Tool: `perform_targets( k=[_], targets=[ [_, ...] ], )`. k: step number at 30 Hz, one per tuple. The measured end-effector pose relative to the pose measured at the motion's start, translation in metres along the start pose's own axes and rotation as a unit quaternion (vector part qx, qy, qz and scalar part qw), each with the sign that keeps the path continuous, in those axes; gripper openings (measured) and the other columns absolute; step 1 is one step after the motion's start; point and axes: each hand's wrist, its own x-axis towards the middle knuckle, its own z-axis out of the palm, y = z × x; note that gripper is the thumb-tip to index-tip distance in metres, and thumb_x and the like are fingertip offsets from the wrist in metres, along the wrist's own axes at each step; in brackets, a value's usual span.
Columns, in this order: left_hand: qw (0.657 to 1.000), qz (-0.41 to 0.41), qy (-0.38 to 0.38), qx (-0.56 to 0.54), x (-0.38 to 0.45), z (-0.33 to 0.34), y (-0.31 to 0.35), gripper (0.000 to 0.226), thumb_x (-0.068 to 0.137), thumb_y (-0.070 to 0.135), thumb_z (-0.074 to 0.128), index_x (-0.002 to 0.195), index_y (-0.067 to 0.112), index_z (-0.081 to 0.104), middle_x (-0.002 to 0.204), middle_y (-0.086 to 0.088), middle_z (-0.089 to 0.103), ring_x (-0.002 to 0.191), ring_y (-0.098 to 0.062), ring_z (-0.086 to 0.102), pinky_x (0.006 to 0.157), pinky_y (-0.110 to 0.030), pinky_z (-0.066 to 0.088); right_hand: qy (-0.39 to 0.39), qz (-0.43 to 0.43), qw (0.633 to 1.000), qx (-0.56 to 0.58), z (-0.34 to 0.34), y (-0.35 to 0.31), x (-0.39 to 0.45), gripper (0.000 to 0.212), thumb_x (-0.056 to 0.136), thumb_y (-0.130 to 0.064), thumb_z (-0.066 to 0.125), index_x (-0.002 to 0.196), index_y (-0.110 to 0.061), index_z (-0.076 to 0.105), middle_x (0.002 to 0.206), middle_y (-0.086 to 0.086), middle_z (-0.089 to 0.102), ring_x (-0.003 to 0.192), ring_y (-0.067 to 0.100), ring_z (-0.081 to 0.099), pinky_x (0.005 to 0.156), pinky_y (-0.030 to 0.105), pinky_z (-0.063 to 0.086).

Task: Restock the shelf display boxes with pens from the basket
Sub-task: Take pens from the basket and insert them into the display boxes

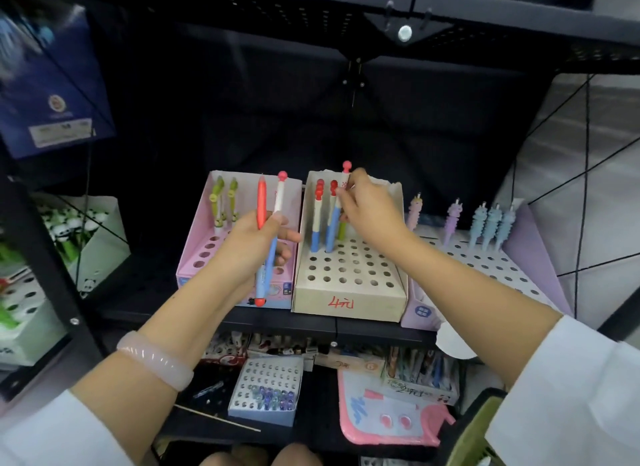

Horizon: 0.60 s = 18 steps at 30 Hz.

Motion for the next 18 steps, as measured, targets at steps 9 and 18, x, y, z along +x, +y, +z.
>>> perform_targets(
  k=[9,18],
  targets=[
    [0.995,0.039,0.024,0.087,-0.004,-0.004,0.005,0.024,0.097,0.029,0.044,0.089,0.022,0.065,0.091,0.002,0.059,0.078,-0.009,0.054,0.052,-0.008,0.045,-0.031,0.035,0.999,0.001,0.011,0.007,-0.012,0.017,0.093,-0.028,0.053,0.097,-0.012,0.057,0.078,0.002,0.064,0.072,0.018,0.061,0.065,0.029,0.05],
    [0.995,0.03,-0.049,0.077,-0.005,0.016,0.003,0.022,0.096,0.029,0.047,0.088,0.022,0.066,0.072,0.012,0.066,0.065,0.002,0.061,0.062,-0.014,0.047,-0.126,0.039,0.945,0.299,-0.007,-0.034,-0.016,0.016,0.094,-0.02,0.054,0.091,-0.009,0.065,0.076,-0.001,0.061,0.067,0.005,0.058,0.059,0.014,0.05]
  ],
)
